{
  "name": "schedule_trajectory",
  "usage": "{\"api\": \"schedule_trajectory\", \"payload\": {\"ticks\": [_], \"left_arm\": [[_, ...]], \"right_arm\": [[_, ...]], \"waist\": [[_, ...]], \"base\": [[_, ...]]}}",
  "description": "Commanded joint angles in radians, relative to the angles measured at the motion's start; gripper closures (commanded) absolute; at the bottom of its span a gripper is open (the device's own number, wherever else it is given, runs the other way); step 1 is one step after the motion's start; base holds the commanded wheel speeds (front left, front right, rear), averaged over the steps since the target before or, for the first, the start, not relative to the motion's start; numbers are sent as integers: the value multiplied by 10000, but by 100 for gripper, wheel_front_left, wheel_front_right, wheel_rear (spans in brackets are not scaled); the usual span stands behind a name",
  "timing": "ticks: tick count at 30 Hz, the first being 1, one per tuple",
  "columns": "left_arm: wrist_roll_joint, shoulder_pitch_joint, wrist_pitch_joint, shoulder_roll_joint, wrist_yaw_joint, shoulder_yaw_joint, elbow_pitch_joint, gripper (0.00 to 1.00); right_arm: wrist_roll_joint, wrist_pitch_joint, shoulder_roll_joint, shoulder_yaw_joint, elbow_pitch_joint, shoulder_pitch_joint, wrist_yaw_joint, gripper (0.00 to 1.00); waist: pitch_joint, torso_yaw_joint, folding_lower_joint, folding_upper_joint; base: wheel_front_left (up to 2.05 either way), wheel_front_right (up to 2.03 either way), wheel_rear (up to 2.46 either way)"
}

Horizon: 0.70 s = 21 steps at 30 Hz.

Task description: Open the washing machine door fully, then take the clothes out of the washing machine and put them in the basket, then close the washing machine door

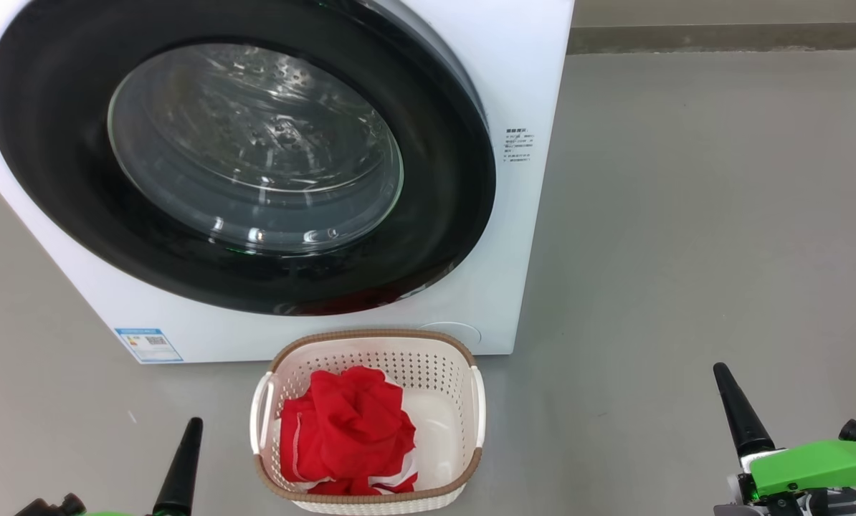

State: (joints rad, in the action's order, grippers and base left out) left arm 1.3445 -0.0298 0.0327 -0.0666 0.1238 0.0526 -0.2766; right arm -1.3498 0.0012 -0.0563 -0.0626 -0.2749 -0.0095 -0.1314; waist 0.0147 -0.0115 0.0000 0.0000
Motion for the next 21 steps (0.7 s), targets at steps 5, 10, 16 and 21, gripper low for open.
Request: {"api": "schedule_trajectory", "payload": {"ticks": [5,10,16,21], "left_arm": [[686,-527,213,-23,58,382,285,100],[1065,-577,329,12,60,428,290,100],[1630,-651,502,65,63,496,298,100],[2104,-713,647,110,66,553,305,100]], "right_arm": [[-776,207,-179,49,287,-570,6,100],[-1187,328,-183,11,294,-644,6,100],[-1798,509,-189,-48,304,-755,6,100],[-2310,661,-193,-98,313,-847,7,100]], "waist": [[-26,26,0,0],[-43,43,0,0],[-69,69,0,0],[-91,90,0,0]], "base": [[0,0,0],[0,0,0],[0,0,0],[0,0,0]]}}
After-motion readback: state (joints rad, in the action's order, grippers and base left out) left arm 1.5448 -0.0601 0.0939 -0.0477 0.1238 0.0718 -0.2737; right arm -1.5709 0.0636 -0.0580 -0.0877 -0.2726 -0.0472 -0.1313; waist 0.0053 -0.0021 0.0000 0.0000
